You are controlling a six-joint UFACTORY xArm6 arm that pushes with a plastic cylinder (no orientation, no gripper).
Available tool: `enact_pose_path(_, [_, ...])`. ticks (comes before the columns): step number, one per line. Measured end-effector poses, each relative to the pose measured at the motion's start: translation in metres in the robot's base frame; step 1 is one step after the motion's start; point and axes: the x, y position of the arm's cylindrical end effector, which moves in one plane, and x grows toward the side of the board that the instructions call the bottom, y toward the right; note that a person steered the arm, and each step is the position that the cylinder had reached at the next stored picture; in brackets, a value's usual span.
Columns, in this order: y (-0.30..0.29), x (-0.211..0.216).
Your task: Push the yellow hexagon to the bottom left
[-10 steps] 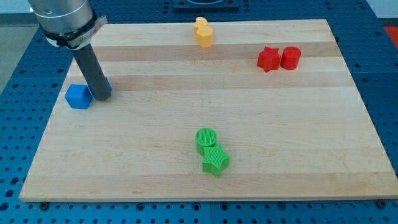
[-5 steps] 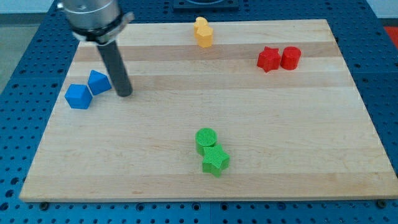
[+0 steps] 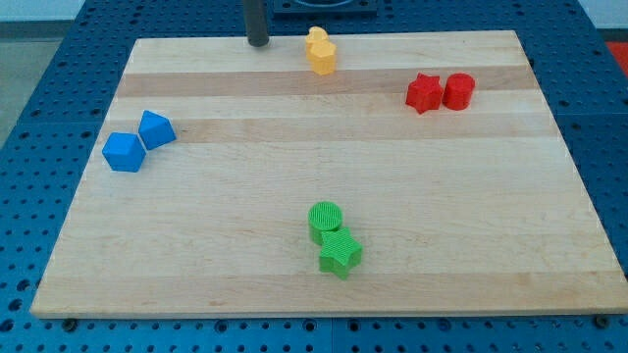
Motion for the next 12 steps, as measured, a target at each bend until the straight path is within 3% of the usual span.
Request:
enact_pose_path(6, [0.161, 0.0])
enact_pose_path(12, [0.134, 0.024])
